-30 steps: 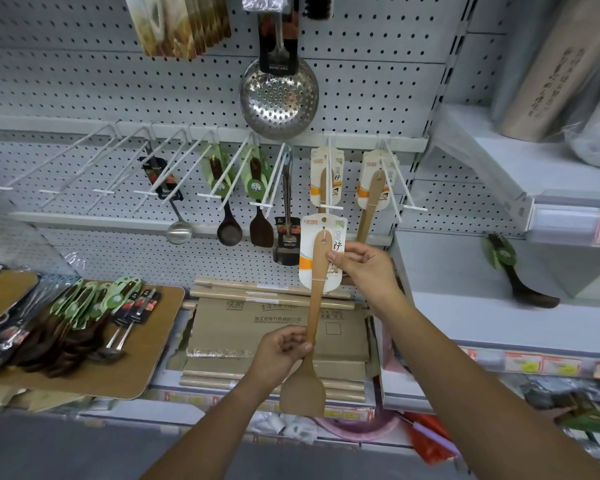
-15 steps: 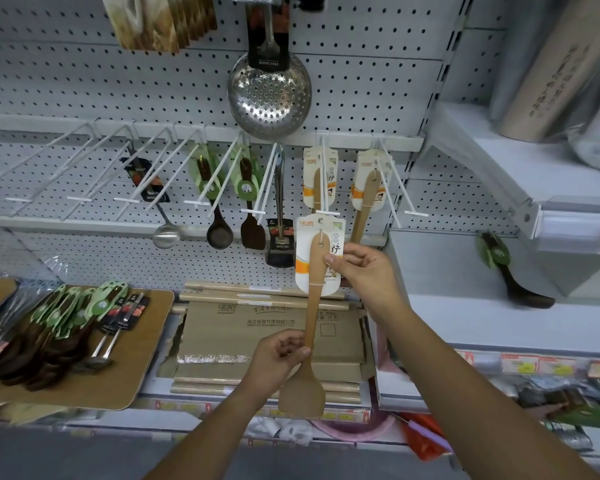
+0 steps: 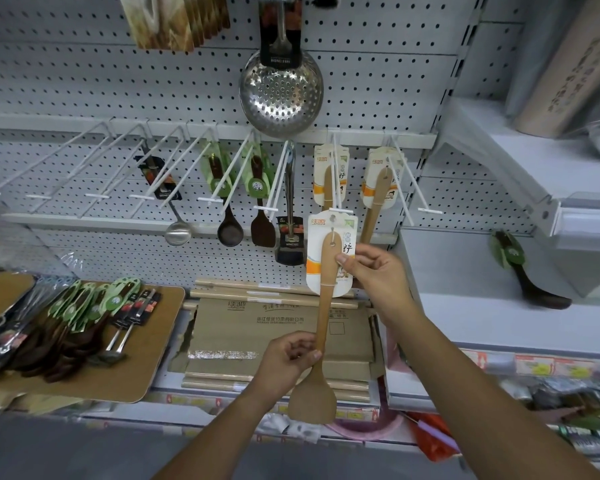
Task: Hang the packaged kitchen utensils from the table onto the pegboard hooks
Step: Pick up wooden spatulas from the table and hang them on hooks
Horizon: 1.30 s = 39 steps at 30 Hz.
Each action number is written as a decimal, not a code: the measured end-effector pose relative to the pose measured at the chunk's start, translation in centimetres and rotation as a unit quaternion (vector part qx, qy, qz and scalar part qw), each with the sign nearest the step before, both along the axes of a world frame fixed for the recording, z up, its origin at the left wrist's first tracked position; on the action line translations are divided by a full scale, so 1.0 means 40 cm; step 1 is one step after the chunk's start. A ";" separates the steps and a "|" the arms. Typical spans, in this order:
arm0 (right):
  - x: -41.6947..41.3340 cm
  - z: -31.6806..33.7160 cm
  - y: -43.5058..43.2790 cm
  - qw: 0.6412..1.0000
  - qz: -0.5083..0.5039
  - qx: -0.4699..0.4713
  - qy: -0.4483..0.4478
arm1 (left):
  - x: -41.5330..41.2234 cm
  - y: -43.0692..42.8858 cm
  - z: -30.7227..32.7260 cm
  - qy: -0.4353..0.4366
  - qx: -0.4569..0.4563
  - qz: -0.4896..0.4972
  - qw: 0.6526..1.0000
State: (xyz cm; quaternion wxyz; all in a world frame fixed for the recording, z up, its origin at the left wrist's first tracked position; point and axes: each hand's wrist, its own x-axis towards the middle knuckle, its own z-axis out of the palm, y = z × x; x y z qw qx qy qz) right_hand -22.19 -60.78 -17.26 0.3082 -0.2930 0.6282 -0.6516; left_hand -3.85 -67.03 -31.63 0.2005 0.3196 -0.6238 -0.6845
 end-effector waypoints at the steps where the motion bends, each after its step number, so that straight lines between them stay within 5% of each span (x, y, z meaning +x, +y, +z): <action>1: -0.001 -0.001 0.003 1.000 -0.003 0.001 -0.004 | -0.001 0.002 0.000 0.000 0.000 -0.003 1.000; 29: -0.189 0.001 -0.309 0.985 -0.161 0.063 -0.020 | -0.298 -0.249 0.044 -0.075 0.018 0.087 0.993; 36: -0.241 0.012 -0.378 0.974 -0.194 0.104 0.055 | -0.401 -0.334 0.026 -0.060 0.047 0.052 0.996; 39: -0.265 0.015 -0.390 0.969 -0.209 0.129 0.038 | -0.427 -0.360 0.029 -0.117 -0.011 -0.002 0.993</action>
